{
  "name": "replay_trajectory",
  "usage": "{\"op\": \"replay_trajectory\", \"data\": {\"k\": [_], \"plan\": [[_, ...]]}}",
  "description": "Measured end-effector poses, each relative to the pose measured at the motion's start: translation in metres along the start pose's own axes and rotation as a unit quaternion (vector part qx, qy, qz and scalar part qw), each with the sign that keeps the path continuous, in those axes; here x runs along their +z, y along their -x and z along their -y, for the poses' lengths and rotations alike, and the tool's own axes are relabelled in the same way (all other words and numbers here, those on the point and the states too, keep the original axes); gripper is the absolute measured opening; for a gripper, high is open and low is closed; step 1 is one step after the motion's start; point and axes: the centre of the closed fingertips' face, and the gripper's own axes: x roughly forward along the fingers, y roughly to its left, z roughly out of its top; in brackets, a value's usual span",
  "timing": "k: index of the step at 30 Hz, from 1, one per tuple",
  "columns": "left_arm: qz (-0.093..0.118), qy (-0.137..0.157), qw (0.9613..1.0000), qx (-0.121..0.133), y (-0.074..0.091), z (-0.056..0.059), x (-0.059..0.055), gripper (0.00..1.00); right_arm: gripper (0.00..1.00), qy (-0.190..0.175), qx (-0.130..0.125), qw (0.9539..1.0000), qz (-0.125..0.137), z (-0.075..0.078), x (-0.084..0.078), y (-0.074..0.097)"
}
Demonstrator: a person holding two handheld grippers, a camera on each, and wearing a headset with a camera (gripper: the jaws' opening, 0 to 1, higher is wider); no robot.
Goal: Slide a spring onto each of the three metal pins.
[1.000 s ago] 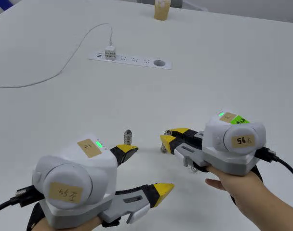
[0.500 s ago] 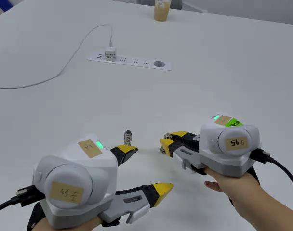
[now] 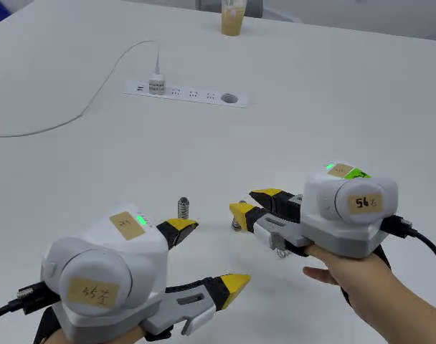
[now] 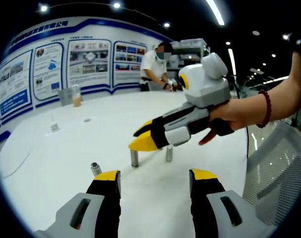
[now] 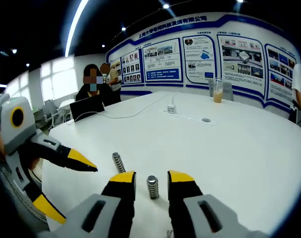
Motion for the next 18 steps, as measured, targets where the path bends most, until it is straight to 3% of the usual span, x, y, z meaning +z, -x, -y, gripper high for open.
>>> {"op": "replay_trajectory", "data": {"k": [18], "plan": [[-0.005, -0.034, 0.9993, -0.016, -0.013, 0.011, 0.008, 0.54, 0.44, -0.028, -0.025, 0.9993, 0.001, 0.018, 0.01, 0.05]]}}
